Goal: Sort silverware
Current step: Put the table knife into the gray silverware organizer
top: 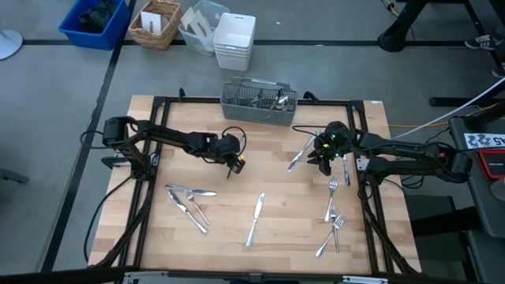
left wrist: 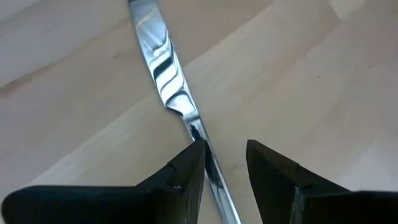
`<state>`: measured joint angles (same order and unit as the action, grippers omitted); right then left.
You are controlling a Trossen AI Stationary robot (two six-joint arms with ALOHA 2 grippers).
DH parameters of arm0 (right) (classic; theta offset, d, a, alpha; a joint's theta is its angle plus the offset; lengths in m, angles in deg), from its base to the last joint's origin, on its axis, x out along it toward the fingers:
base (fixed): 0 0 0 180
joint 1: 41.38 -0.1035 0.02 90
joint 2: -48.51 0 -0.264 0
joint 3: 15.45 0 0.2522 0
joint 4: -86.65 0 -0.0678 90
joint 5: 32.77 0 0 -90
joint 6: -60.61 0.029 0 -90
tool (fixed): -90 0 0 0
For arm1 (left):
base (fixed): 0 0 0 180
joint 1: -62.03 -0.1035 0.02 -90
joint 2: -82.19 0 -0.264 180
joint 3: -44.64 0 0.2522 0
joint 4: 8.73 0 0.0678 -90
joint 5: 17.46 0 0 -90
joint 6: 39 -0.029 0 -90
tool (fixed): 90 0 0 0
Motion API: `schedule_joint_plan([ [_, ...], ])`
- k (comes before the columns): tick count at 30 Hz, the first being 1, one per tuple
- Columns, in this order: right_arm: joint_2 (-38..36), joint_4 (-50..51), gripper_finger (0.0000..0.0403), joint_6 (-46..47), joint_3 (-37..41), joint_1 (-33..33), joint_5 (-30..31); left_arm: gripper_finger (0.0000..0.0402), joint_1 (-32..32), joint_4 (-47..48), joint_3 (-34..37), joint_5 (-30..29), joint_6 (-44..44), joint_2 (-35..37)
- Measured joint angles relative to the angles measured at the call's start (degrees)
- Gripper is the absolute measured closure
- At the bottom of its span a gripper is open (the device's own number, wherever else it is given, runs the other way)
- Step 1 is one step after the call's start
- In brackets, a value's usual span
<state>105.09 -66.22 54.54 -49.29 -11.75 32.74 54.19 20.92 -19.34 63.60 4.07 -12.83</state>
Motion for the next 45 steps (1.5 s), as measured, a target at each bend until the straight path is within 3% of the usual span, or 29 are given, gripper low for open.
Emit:
schedule_joint_plan([
  [17, -0.01, -0.02, 0.0271, 0.01, 0.00, 0.00, -0.02, 0.0290, -0.09, -2.03, -0.26, -4.89, -3.23, -6.39],
  [31, -0.01, -0.01, 0.0271, 0.01, 0.00, 0.00, -0.02, 0.0290, -0.13, 11.46, -2.51, -7.41, -4.48, -6.34],
  [38, -0.02, -0.02, 0.0271, 0.01, 0.00, 0.02, -0.02, 0.0291, -0.28, 17.81, -2.58, -4.36, -3.11, -6.23],
  [45, -0.01, -0.02, 0.0272, 0.01, 0.00, 0.00, -0.02, 0.0342, -1.19, 18.63, -2.56, -2.41, -2.86, -6.25],
])
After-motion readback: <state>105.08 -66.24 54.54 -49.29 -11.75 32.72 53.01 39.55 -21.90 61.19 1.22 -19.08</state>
